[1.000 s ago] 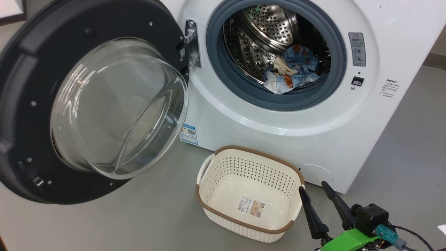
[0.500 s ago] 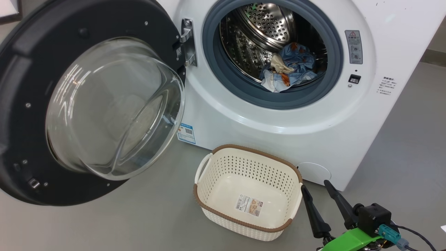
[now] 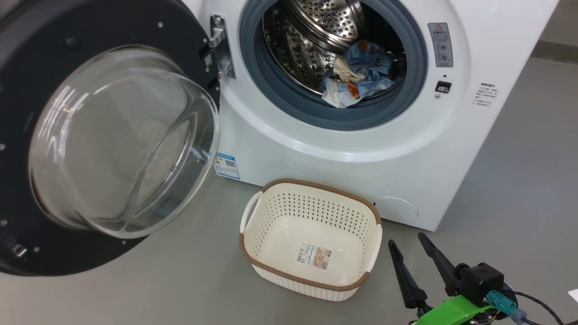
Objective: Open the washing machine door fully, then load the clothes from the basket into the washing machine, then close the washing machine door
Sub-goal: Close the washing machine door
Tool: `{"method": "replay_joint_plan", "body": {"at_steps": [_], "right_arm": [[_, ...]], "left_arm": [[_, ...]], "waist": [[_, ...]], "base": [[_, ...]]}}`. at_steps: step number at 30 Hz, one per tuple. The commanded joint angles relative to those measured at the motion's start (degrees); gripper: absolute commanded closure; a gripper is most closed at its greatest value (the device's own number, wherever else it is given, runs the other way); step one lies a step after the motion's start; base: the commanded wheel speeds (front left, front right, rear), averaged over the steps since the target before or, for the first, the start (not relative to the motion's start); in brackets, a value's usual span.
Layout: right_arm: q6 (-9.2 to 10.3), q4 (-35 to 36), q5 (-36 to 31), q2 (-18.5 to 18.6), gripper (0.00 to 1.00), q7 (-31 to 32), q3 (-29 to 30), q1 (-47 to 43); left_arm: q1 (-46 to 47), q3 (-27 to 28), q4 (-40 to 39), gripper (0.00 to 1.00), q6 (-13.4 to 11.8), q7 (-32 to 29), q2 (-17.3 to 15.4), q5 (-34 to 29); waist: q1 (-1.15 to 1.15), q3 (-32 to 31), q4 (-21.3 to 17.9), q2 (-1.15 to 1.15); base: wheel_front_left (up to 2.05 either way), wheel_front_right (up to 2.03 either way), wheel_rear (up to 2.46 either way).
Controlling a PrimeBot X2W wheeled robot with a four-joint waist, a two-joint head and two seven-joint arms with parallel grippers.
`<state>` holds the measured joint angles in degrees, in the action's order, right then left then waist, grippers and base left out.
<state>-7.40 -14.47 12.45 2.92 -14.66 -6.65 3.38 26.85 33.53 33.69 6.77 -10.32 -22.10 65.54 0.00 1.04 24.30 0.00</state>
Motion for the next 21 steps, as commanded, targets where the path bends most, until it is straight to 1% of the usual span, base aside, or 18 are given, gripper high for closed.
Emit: {"method": "replay_joint_plan", "body": {"at_steps": [1,4,10,14,21], "right_arm": [[-0.09,1.46,-1.08,-0.04,0.00,-0.03,-1.50,1.86],[-0.09,1.70,-1.52,-0.04,0.00,0.32,-1.38,2.12],[-0.09,2.48,-2.32,-0.04,0.00,1.08,-1.09,2.72],[-0.09,3.15,-2.97,-0.04,0.00,1.71,-0.86,3.03],[-0.09,4.17,-3.25,-0.04,0.00,2.34,-0.33,2.66]], "left_arm": [[2.81,1.99,0.00,1.00,-0.41,-1.25,-4.06,1.69],[4.30,3.15,2.53,1.00,-0.94,-3.44,-4.95,4.02],[6.02,5.38,5.19,1.00,-1.32,-7.46,-5.26,8.62],[5.40,5.76,6.58,1.00,-1.29,-9.23,-5.86,9.47],[4.71,5.49,7.50,1.00,-0.86,-12.86,-5.87,10.93]], "waist": [[0.00,0.69,-0.84,0.00],[0.00,1.45,-1.67,0.00],[0.00,2.90,-3.21,0.00],[0.00,3.90,-4.41,0.00],[0.00,4.30,-5.35,0.00]], "base": [[0.00,0.00,0.00],[0.00,0.00,0.00],[0.00,0.00,0.00],[0.00,0.00,0.00],[0.00,0.00,0.00]]}}
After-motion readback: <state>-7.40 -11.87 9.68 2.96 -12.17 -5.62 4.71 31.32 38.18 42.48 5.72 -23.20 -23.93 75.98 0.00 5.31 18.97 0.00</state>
